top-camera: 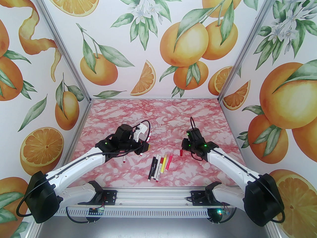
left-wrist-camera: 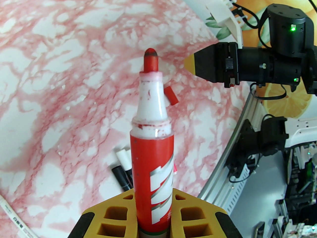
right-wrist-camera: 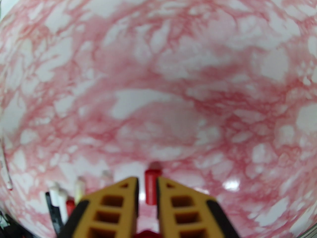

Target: Open the pen caps

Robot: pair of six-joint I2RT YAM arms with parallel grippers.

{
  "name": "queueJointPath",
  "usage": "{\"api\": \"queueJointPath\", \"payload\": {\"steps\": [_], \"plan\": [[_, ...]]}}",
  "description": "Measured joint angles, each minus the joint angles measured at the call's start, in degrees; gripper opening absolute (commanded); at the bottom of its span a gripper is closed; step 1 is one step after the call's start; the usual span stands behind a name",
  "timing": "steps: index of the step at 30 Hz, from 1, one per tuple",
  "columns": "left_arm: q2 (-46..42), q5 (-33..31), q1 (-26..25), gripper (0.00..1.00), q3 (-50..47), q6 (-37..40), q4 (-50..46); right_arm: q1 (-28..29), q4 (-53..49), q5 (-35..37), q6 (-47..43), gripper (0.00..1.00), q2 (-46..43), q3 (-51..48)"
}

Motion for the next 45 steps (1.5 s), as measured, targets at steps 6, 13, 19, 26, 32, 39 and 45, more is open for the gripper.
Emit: {"api": "queueJointPath", "payload": {"steps": [6,13,19,26,32,39,45], "plan": [[0.09,-0.02,0.00,0.00,-0.46,-0.02,-0.33,-0.66,1.38,0.57,0.00,0.15,1.60,-2.45],[0.63,-0.02,0.00,0.00,-0.48,-0.02,-0.37,-1.38,3.69,0.57,-0.02,0.18,4.17,-4.79],[1.05,-0.02,0.00,0.00,-0.55,-0.04,-0.37,-1.38,4.87,0.57,-0.07,0.30,4.92,-5.11],[1.20,0.00,0.00,0.00,-0.55,-0.02,-0.37,-1.38,5.22,0.57,-0.04,0.35,4.94,-5.11],[1.70,-0.59,0.00,0.00,-0.55,-0.02,-0.42,-1.38,5.22,0.57,-0.04,0.34,4.90,-5.11],[6.47,-6.54,0.00,0.00,-0.55,-0.33,-3.41,-1.38,5.09,0.24,-0.33,0.38,1.92,-5.11],[12.22,-13.53,0.15,0.00,-0.55,-1.16,-7.23,-1.38,5.07,-2.93,-1.79,0.43,-4.52,-5.07]]}}
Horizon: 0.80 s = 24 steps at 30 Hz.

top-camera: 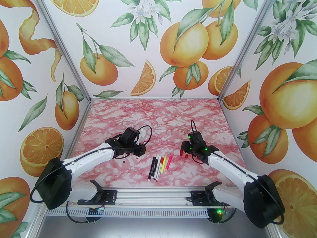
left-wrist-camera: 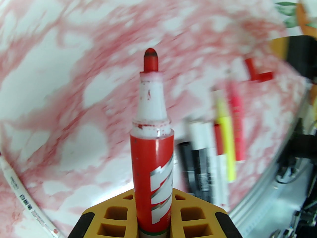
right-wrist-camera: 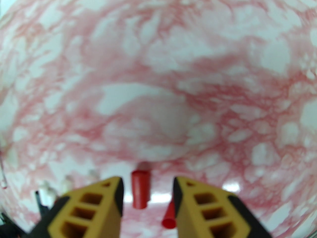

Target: Open the pen caps

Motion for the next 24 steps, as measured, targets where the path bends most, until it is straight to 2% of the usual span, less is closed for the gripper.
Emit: {"api": "queueJointPath", "payload": {"steps": [7,12,18,24], "plan": [[6.56,-5.66,0.83,0.00,0.11,-1.05,-3.30,0.00,-2.25,-3.41,-1.49,0.48,-5.95,2.19],[9.07,-9.09,0.85,0.01,0.13,-2.19,-4.83,0.00,-8.76,-3.06,-1.20,0.42,-6.75,6.45],[9.49,-13.16,0.87,0.03,0.46,-3.50,-6.64,0.02,-18.40,-0.37,0.94,0.32,-6.75,7.13],[10.03,-14.21,1.07,0.08,0.63,-4.07,-6.86,0.00,-21.84,0.72,1.86,0.30,-4.37,6.78]]}}
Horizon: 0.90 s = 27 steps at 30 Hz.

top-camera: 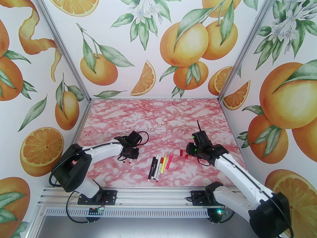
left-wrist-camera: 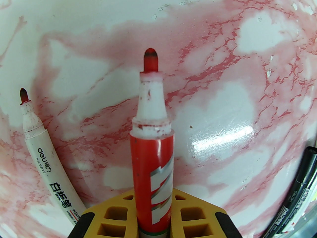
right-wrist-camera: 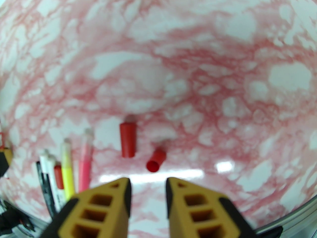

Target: Open the pen caps

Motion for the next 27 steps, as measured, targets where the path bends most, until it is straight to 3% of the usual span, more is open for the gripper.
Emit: {"api": "queueJointPath", "payload": {"steps": [15,21,27], "plan": [[0.04,-0.15,0.00,0.23,0.02,-1.03,0.02,0.00,5.18,-0.70,-0.09,0.34,10.91,-1.20],[0.04,-0.55,0.00,0.30,0.00,-1.29,0.20,0.00,6.56,-1.01,-0.50,0.27,13.62,-1.20],[0.04,-0.85,0.00,0.33,-0.11,-1.31,0.33,0.00,6.56,-1.70,-0.70,0.29,14.67,-1.20]]}}
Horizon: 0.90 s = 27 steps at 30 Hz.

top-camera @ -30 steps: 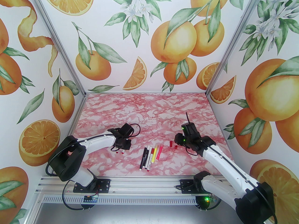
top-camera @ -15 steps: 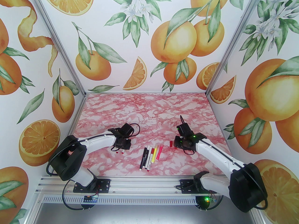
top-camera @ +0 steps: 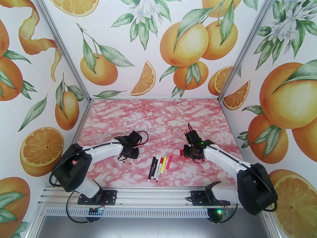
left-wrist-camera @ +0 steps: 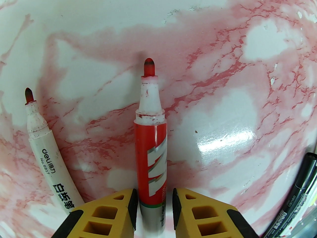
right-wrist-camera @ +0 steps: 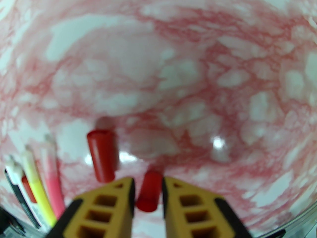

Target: Open the pen caps

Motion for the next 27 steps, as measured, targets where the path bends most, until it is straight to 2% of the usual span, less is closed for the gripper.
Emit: {"api": "queueJointPath", "payload": {"steps": [3,5,7,15,21,27], "plan": [[-0.04,-0.07,0.00,0.33,-0.09,0.00,0.15,0.00,-0.02,0.00,0.00,0.34,0.00,-0.15],[-0.04,-0.11,0.00,0.33,-0.09,0.00,0.15,0.02,-0.02,0.00,-0.04,0.35,-0.04,-0.52],[-0.11,-0.11,0.02,0.33,-0.09,0.02,0.15,0.00,-0.04,-0.02,0.02,0.29,-0.07,-0.96],[-1.62,-0.83,0.28,0.33,-0.09,0.02,-1.03,0.02,-0.28,-0.07,-0.22,0.17,-1.33,-1.27],[-3.21,-0.96,0.26,0.34,-0.02,0.02,-1.95,-0.22,-0.31,-0.22,-0.22,0.15,-5.79,-1.27],[-4.94,0.44,0.28,0.34,0.11,0.02,-2.32,-4.94,4.31,-5.99,0.92,0.15,-6.27,-2.29]]}}
